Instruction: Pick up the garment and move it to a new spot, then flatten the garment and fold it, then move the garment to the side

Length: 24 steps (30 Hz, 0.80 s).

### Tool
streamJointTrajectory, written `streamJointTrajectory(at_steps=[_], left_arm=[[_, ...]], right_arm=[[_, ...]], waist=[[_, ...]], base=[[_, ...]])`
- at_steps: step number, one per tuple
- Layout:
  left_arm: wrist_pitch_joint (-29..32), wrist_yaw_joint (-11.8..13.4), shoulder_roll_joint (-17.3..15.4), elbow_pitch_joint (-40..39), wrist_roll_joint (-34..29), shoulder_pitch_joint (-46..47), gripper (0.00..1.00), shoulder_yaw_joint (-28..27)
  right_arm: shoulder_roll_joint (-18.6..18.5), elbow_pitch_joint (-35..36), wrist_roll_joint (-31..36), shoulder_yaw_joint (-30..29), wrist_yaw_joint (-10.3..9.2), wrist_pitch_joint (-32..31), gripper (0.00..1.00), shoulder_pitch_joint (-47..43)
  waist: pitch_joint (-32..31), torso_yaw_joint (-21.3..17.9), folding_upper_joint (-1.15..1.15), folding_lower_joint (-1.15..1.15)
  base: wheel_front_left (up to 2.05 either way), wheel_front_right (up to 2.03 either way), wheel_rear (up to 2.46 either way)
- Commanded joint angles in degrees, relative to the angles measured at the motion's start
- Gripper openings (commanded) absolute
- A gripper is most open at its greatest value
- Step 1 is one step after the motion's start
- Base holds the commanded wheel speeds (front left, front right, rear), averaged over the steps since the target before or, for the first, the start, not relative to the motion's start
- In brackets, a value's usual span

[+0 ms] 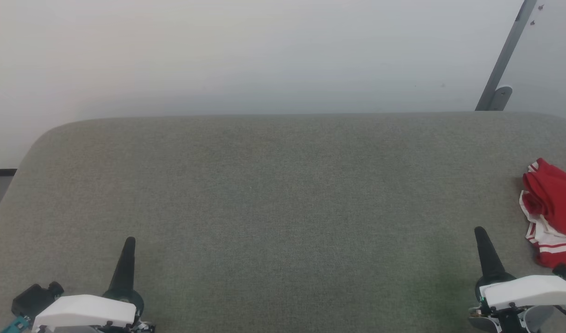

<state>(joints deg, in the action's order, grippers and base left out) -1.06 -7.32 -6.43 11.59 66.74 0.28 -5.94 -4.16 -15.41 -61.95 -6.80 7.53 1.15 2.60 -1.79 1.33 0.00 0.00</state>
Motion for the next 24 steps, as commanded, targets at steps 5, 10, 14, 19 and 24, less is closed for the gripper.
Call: streamJointTrajectory(at_steps=[5, 10, 14, 19, 24], left_arm=[[0.96, -0.16, 0.3, -0.02, 3.07, 1.78, 0.0, -0.38], [1.84, -0.17, 0.65, 0.32, 5.97, 2.27, 0.0, -0.44], [2.43, -0.18, 0.94, 0.52, 7.79, 2.8, 0.0, -0.47], [3.1, -0.19, 1.31, 0.76, 10.17, 3.11, 0.0, -0.51], [3.73, -0.21, 1.65, 0.99, 12.23, 3.72, 0.0, -0.56]], right_arm=[[0.06, 0.75, -3.66, 0.08, -0.04, -1.03, 0.0, 1.4], [0.23, 0.87, -7.15, 0.1, -0.04, -1.87, 0.0, 1.73], [0.33, 0.95, -9.41, 0.12, -0.04, -2.46, 0.0, 1.97], [0.46, 1.04, -12.01, 0.13, -0.04, -3.19, 0.0, 2.15], [0.6, 1.13, -14.62, 0.16, -0.05, -3.81, 0.0, 2.49]], waist=[[0.15, -0.1, 0.0, 0.0], [0.34, -0.23, 0.0, 0.0], [0.47, -0.32, 0.0, 0.0], [0.63, -0.42, 0.0, 0.0], [0.79, -0.53, 0.0, 0.0]], base=[[0.0, 0.0, 0.0], [0.0, 0.0, 0.0], [0.0, 0.0, 0.0], [0.0, 0.0, 0.0], [0.0, 0.0, 0.0]])
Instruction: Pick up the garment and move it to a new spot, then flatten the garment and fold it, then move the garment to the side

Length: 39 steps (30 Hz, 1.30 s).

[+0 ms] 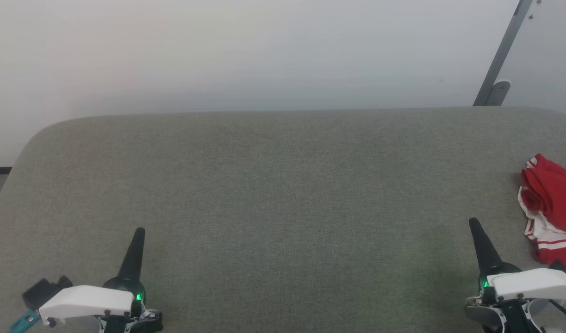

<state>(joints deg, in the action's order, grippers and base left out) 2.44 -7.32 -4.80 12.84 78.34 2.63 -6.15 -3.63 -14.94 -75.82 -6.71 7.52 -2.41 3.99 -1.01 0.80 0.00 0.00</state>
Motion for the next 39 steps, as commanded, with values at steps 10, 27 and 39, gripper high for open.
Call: streamJointTrajectory(at_steps=[10, 27, 39], left_arm=[[1.51, -0.23, 0.64, 0.21, 4.74, 2.09, 0.0, -0.4], [3.24, -0.26, 1.46, 0.87, 10.53, 3.34, 0.0, -0.46], [4.32, -0.29, 2.08, 1.28, 14.16, 4.0, 0.0, -0.52]], right_arm=[[0.33, 0.83, -5.53, 0.09, -0.02, -1.49, 0.0, 1.53], [0.7, 1.02, -12.48, 0.15, -0.03, -3.3, 0.0, 2.25], [0.89, 1.07, -16.77, 0.19, -0.03, -4.38, 0.0, 2.49]], waist=[[0.32, -0.21, 0.0, 0.0], [0.82, -0.56, 0.0, 0.0], [1.18, -0.8, 0.0, 0.0]], base=[[0.0, 0.0, 0.0], [0.0, 0.0, 0.0], [0.0, 0.0, 0.0]])
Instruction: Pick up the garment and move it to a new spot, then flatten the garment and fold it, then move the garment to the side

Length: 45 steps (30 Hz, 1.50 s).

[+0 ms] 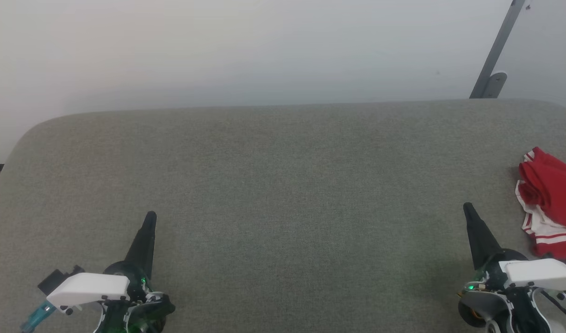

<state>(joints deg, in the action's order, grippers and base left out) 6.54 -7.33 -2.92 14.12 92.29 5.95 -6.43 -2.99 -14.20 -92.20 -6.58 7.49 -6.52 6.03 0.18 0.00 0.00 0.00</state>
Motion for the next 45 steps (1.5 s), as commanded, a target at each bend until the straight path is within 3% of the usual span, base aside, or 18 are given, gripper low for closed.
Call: streamJointTrajectory(at_steps=[1, 45], left_arm=[[0.22, -0.28, 0.18, 0.0, 0.19, 0.67, 0.0, -0.23], [0.2, -0.28, 0.18, -0.02, 0.21, 0.66, 0.0, -0.19]], right_arm=[[0.25, 0.33, -0.3, 0.05, 0.0, -0.27, 0.0, 0.41], [0.24, 0.3, -0.31, 0.05, 0.0, -0.22, 0.0, 0.38]], waist=[[0.0, 0.0, 0.0, 0.0], [0.0, 0.0, 0.0, 0.0]], base=[[0.0, 0.0, 0.0], [0.0, 0.0, 0.0]])
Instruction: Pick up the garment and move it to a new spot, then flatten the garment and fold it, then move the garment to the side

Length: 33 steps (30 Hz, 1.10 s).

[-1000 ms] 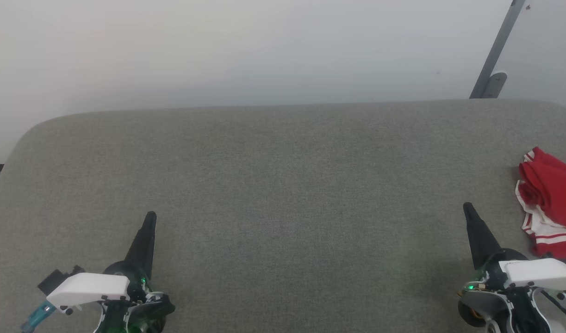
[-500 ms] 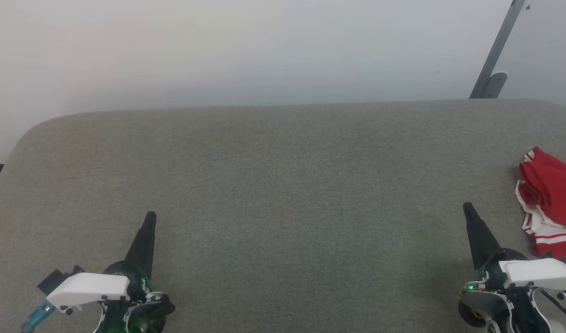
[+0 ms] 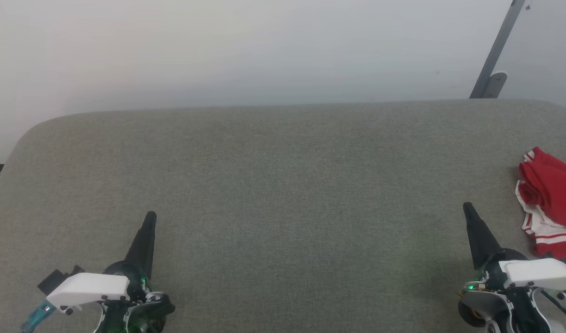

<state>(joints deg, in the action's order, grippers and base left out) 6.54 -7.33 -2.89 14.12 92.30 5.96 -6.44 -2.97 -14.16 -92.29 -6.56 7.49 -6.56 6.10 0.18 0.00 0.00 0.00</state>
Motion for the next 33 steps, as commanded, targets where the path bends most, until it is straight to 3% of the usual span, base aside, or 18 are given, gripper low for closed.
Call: streamJointTrajectory(at_steps=[1, 33], left_arm=[[0.2, -0.28, 0.16, -0.02, 0.2, 0.66, 0.0, -0.18], [0.19, -0.29, 0.16, -0.03, 0.21, 0.65, 0.0, -0.17]], right_arm=[[0.22, 0.26, -0.23, 0.03, 0.0, -0.17, 0.0, 0.32], [0.22, 0.26, -0.23, 0.04, 0.0, -0.16, 0.0, 0.31]], waist=[[0.0, 0.0, 0.0, 0.0], [0.0, 0.0, 0.0, 0.0]], base=[[0.0, 0.0, 0.0], [0.0, 0.0, 0.0]])
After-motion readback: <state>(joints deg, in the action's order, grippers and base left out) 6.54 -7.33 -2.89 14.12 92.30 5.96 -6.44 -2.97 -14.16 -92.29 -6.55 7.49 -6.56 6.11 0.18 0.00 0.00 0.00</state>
